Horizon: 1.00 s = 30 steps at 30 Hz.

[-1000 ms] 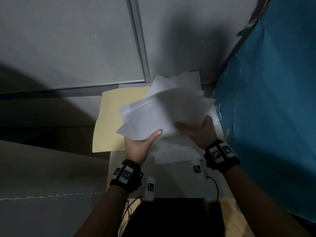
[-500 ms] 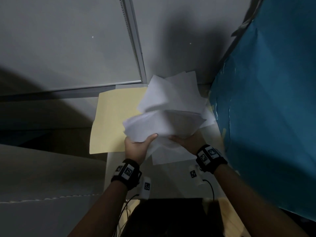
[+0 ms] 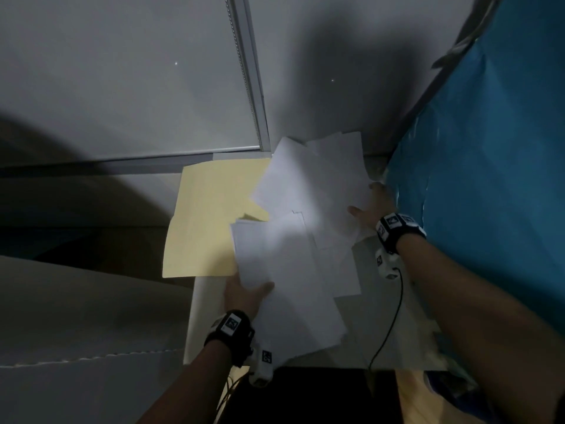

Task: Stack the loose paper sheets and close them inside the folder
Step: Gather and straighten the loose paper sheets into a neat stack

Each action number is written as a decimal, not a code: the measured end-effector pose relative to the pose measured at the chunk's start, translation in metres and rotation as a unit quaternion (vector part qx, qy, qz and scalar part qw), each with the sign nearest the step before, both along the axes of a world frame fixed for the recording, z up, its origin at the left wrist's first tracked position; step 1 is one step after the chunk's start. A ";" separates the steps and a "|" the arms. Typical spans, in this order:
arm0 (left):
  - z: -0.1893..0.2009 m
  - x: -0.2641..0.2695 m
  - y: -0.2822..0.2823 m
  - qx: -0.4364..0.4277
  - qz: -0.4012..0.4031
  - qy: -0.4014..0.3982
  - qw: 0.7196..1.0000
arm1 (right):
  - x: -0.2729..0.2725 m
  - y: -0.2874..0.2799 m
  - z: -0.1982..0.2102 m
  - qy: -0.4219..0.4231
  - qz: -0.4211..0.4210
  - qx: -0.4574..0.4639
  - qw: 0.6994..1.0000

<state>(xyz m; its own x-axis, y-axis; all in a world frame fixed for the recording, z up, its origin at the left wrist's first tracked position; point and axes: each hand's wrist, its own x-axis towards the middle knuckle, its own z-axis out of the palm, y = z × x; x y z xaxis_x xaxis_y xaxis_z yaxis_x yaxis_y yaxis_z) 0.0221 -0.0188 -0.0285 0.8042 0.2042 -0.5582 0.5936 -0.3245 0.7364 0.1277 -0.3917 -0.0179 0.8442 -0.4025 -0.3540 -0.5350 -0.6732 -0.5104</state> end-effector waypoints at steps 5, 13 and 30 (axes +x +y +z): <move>-0.010 -0.012 0.012 0.007 -0.013 0.003 1.000 | 0.022 -0.011 -0.016 0.045 -0.018 -0.031 0.998; -0.009 -0.012 0.018 -0.010 -0.008 -0.008 1.000 | 0.018 0.005 -0.019 0.079 -0.069 -0.047 0.993; 0.008 -0.018 0.035 -0.078 0.005 -0.022 0.997 | -0.067 0.041 0.083 -0.232 -0.081 -0.117 0.962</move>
